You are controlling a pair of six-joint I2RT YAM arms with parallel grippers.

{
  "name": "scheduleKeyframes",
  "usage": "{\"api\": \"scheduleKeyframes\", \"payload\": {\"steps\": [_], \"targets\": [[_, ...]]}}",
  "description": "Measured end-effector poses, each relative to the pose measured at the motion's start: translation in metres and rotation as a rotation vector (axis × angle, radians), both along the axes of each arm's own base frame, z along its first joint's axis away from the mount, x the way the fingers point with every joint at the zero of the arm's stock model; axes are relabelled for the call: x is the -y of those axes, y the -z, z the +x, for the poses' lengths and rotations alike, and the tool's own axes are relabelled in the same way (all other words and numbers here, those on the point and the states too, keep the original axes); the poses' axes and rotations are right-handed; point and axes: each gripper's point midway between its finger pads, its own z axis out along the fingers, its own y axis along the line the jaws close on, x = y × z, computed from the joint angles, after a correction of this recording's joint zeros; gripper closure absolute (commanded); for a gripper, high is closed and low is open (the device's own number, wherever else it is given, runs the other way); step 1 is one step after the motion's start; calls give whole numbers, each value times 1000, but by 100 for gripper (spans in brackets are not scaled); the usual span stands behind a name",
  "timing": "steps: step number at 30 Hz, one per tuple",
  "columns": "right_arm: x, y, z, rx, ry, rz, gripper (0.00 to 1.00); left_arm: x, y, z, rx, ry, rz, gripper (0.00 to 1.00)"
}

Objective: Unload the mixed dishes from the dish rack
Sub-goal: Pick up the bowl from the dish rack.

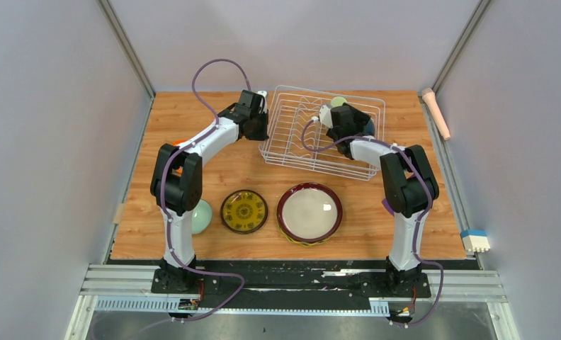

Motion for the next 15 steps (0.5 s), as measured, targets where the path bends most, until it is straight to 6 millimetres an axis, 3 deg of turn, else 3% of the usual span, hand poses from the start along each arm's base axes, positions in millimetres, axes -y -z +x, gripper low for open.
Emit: {"api": "scheduleKeyframes", "payload": {"steps": [9,15], "targets": [[6,-14,9,48,-9,-32,63,0,0,0,-1,0,0,100],[14,-29,13,115,37,-36,80,-7,1,1,-2,9,14,100]]}}
